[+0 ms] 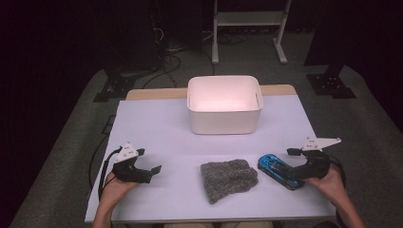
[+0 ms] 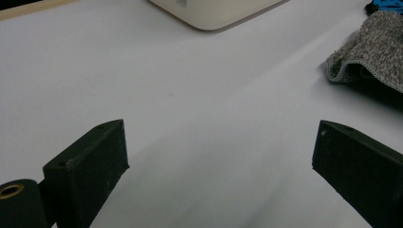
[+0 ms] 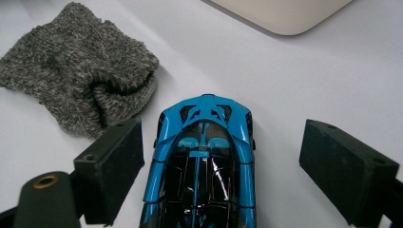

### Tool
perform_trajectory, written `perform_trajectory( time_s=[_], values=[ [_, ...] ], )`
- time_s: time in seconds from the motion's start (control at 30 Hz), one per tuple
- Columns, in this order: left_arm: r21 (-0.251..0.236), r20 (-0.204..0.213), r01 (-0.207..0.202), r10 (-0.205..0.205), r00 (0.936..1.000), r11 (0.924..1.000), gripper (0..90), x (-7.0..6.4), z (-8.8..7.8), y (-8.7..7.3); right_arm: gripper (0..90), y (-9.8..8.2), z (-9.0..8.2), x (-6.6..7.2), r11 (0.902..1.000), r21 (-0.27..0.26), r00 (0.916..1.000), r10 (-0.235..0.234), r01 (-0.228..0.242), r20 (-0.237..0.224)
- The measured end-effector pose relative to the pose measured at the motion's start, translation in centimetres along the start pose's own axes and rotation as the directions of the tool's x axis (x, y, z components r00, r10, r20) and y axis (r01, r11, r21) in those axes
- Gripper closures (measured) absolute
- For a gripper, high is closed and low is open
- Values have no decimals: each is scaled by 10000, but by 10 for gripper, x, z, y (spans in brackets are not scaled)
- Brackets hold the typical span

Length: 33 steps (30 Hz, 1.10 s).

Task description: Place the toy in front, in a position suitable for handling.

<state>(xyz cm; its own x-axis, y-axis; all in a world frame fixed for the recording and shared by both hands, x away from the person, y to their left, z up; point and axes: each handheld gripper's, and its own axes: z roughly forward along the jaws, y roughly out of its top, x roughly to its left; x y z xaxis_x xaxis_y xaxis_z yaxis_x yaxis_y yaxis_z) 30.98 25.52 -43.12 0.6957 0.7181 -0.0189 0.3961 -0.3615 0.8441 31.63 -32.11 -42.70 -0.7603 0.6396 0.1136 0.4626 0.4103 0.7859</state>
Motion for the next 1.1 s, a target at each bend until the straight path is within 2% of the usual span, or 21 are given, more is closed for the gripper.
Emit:
perform_trajectory(
  time_s=[0.33, 0.4, 0.47, 0.53, 0.57, 0.6, 0.63, 0.77, 0.8, 0.83, 0.87, 0.9, 0.93, 0.97, 1.03, 1.07, 1.1],
  values=[
    [74, 317, -133, 131, 9994, 9999, 40, -4, 4, 3, 136, 0, 0, -1, 10000, -10, 10000, 17, -17, -41],
    [9, 534, -355, 354, 9979, 9994, 44, -9, 5, 10, 135, 0, 0, -2, 10000, -17, 10000, 38, -38, -45],
    [-89, 646, -354, 359, 9973, 9993, 45, -11, 6, 13, 135, 1, 0, -2, 10000, -35, 10000, 71, -71, -64],
    [-125, 1088, -732, 742, 9913, 9972, 47, -21, 12, 25, 135, 1, 0, -2, 9999, -54, 9999, 98, -99, -62],
    [-125, 1088, -732, 742, 9913, 9972, 47, -21, 12, 25, 135, 1, 0, -2, 9999, -54, 9999, 98, -99, -62],
    [-121, 1387, -1053, 1059, 9846, 9944, 47, -29, 18, 34, 135, 2, 0, -1, 10000, -65, 10000, 46, -47, -57],
    [-121, 1387, -1053, 1059, 9846, 9944, 47, -29, 18, 34, 135, 2, 0, -1, 10000, -65, 10000, 46, -47, -57],
    [-47, 1995, -1651, 1627, 9663, 9863, 47, -46, 29, 51, 132, 4, 0, 0, 9999, -103, 9999, 69, -70, -121],
    [-15, 2314, -1909, 1861, 9549, 9816, 47, -54, 36, 58, 132, 4, 1, 0, 9999, -115, 9999, 53, -54, -133],
    [-15, 2314, -1909, 1861, 9549, 9816, 47, -54, 36, 58, 132, 4, 1, 0, 9999, -99, 9999, 57, -58, -137],
    [-27, 2442, -2011, 1957, 9498, 9796, 47, -58, 40, 61, 132, 4, 1, 0, 9999, -99, 9999, 57, -58, -137],
    [-10, 2709, -2235, 2154, 9382, 9747, 47, -66, 47, 67, 131, 4, 2, 1, 10000, -44, 9999, 54, -55, -141],
    [-17, 2848, -2378, 2284, 9310, 9713, 47, -70, 51, 70, 131, 4, 2, 1, 10000, -34, 9999, 41, -42, -156],
    [-17, 2848, -2378, 2284, 9310, 9713, 47, -70, 51, 70, 131, 4, 2, 1, 10000, -34, 9999, 41, -42, -156],
    [6, 3068, -2622, 2493, 9185, 9650, 47, -78, 59, 76, 132, 5, 3, 2, 10000, -22, 9999, 3, -3, -173],
    [-56, 3349, -2789, 2646, 9043, 9603, 48, -86, 65, 81, 131, 5, 3, 2, 10000, -21, 9999, 11, -11, -169],
    [-69, 3441, -2900, 2746, 8979, 9570, 50, -90, 68, 84, 131, 5, 3, 2, 10000, -12, 9999, -7, 7, -165]
  ],
)
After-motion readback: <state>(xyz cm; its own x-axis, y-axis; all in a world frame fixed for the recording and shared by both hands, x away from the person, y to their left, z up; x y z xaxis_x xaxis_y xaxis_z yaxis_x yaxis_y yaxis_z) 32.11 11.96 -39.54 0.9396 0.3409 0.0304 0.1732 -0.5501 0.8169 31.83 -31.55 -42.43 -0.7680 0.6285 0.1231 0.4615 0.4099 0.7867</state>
